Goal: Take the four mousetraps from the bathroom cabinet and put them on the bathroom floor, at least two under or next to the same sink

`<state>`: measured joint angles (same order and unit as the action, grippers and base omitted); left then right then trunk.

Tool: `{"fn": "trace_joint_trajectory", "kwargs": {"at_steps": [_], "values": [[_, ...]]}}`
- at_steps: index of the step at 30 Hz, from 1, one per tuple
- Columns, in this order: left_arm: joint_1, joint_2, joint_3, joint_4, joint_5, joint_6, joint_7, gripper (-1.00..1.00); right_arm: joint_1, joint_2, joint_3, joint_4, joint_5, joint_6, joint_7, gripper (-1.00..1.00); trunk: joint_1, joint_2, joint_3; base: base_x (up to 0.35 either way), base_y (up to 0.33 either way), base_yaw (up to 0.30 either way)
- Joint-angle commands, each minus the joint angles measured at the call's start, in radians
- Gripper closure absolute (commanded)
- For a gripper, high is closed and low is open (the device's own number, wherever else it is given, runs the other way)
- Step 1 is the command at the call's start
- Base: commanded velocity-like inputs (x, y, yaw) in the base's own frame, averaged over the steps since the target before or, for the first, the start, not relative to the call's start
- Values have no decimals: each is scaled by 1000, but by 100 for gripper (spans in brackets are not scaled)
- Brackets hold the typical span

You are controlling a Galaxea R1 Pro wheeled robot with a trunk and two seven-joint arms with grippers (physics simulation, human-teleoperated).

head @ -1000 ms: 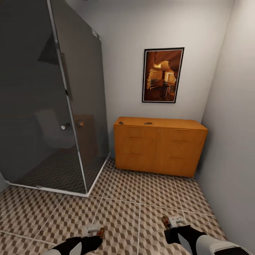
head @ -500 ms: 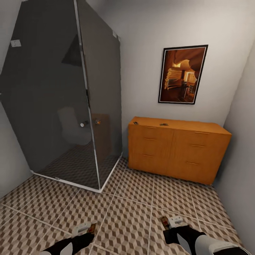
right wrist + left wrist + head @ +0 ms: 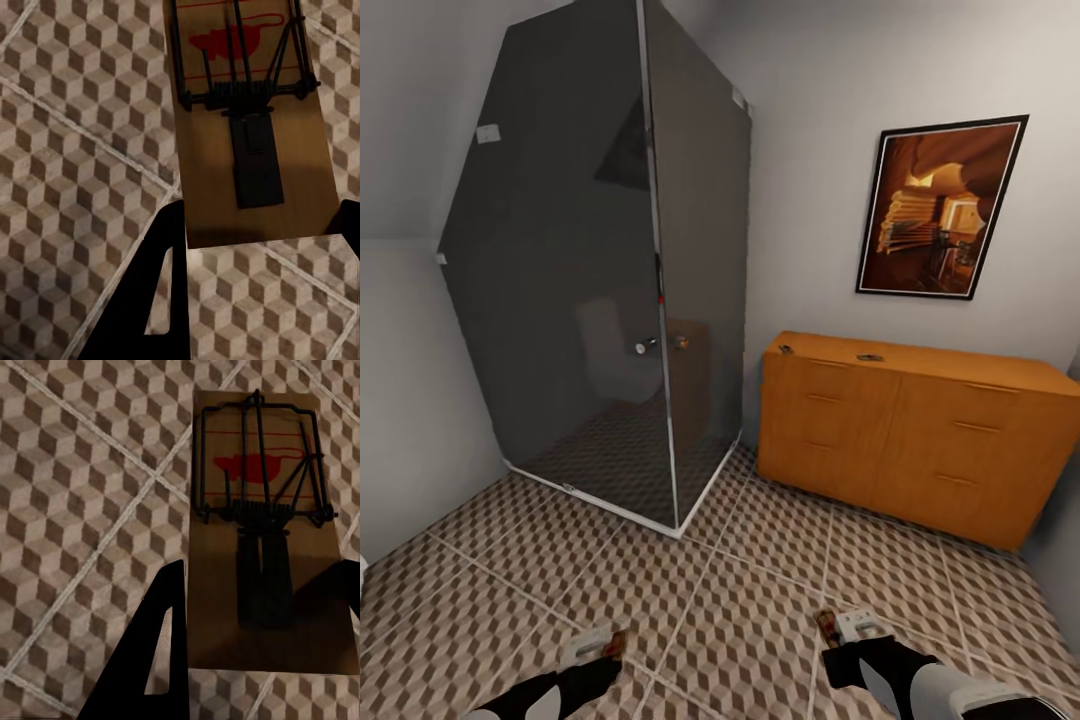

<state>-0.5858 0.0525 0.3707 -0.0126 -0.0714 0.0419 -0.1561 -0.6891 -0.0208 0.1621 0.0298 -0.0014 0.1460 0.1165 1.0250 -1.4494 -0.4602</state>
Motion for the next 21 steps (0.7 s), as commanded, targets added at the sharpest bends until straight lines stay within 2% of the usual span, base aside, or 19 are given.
{"fn": "trace_joint_trajectory", "kwargs": {"at_steps": [1, 10, 21], "values": [[-1, -1, 8, -1, -9, 4, -2, 100, -1, 0, 7, 1, -2, 2, -8, 100, 0, -1, -1, 0, 0, 277], [0, -2, 8, -1, -8, 4, -2, 100, -1, 3, 7, 2, -2, 1, -46, 100, 0, -1, -1, 0, 0, 235], [0, -6, 8, 0, -8, 4, -2, 100, -1, 5, 7, 2, -3, -1, -39, 100, 0, -1, -1, 0, 0, 29]]}}
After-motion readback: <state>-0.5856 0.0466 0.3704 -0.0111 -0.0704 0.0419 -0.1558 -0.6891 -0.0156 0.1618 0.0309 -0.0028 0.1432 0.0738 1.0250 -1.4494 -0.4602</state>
